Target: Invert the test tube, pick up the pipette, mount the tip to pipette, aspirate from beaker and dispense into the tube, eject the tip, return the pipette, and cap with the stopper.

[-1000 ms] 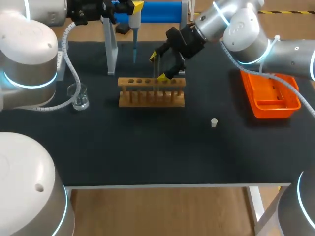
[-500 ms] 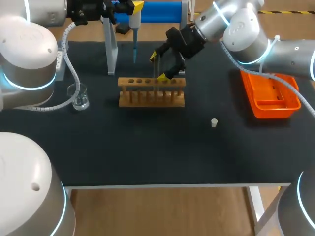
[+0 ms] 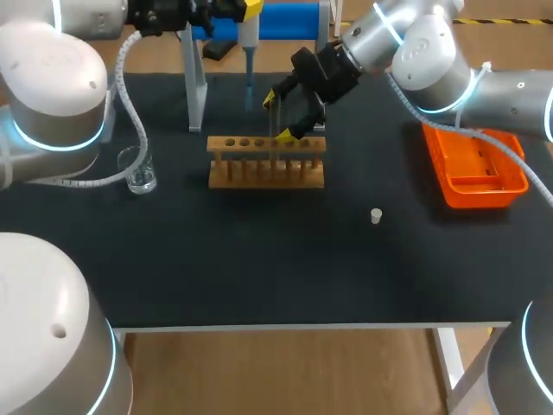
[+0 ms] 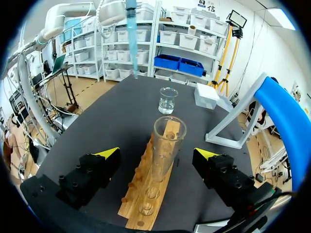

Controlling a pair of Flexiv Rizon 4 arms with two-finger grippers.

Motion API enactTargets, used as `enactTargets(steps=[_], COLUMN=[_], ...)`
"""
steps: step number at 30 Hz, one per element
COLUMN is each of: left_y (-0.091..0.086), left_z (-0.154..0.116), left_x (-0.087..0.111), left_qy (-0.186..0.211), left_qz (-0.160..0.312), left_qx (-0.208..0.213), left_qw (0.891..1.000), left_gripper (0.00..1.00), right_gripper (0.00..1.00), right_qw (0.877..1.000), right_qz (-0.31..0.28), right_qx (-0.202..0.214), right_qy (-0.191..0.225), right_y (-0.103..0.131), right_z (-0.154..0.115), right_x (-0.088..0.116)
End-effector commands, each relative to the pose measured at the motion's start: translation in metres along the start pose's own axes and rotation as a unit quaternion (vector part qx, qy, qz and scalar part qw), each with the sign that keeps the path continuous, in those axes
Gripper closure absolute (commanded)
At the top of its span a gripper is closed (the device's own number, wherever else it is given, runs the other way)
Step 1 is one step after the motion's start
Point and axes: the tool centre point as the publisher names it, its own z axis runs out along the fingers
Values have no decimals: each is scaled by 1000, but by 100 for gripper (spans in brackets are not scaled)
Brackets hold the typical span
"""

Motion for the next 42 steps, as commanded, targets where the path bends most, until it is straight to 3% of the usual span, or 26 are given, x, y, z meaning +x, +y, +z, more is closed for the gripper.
enactTargets(steps=[1, 12, 23, 42], left_y=[-9, -19, -22, -11], left_z=[19, 45, 53, 58], left_x=[-4, -11, -15, -16], left_qy=[5, 24, 31, 35], left_qz=[1, 2, 3, -2], left_qx=[-8, -4, 0, 7], left_qw=[1000, 1000, 1000, 999], left_gripper=[100, 100, 100, 100], right_gripper=[0, 0, 0, 0], right_qw=[1000, 1000, 1000, 1000], right_qz=[0, 0, 0, 0], right_qx=[1, 1, 1, 1], right_qy=[1, 1, 1, 1], right_y=[0, 0, 0, 0], right_z=[-2, -2, -2, -2], right_x=[0, 0, 0, 0])
